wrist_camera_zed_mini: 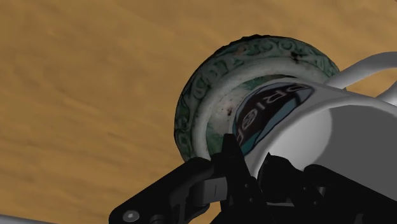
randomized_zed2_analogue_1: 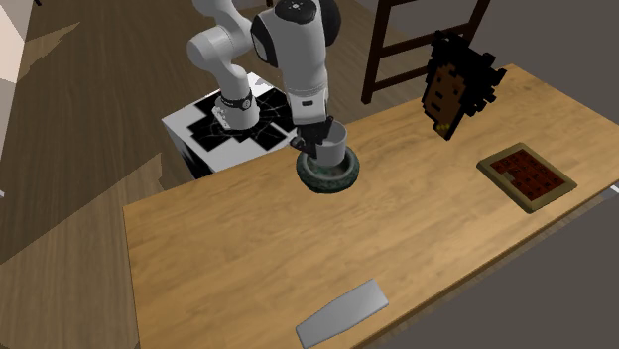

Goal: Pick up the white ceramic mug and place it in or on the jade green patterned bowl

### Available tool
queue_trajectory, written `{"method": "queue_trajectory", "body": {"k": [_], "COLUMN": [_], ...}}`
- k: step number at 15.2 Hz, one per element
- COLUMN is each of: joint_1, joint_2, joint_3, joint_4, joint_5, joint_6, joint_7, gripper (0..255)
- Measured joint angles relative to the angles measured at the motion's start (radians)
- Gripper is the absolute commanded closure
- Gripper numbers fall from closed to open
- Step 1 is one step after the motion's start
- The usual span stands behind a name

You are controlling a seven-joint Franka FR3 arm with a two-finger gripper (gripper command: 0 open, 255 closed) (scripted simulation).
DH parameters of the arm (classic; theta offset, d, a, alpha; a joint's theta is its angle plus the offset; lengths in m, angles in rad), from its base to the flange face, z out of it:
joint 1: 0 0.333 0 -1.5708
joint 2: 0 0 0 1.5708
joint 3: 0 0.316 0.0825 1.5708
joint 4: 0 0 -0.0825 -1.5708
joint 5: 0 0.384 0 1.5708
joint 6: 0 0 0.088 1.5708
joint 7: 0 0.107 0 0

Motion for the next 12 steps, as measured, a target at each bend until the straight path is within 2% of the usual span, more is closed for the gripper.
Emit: {"method": "queue_trajectory", "body": {"k": [7,8,12], "joint_1": [0.0,0.0,-0.001], "joint_2": [0.005,0.005,0.006], "joint_3": [-0.001,-0.001,-0.001], "joint_4": [-0.007,-0.006,-0.01], "joint_5": [0.003,0.003,0.002], "joint_6": [0.016,0.016,0.016], "joint_7": [-0.004,-0.003,-0.004], "gripper": [255,0,0]}}
